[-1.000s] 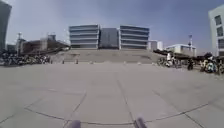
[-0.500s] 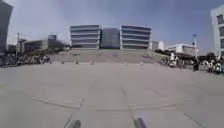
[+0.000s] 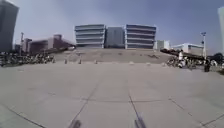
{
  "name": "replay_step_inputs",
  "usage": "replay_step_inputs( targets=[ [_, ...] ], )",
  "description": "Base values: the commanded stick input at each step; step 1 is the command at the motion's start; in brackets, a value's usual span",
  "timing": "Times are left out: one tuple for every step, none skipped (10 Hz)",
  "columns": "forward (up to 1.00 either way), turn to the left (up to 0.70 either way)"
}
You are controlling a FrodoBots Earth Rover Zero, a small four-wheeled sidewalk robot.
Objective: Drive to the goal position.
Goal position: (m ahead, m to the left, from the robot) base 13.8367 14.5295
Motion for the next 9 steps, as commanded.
replay_step_inputs(
  targets=[
    [1.0, 0.0],
    [1.0, 0.0],
    [1.0, 0.0],
    [1.0, 0.0],
    [1.0, 0.0],
    [1.0, 0.0],
    [1.0, 0.0],
    [1.0, 0.0],
    [1.0, 0.0]
  ],
)
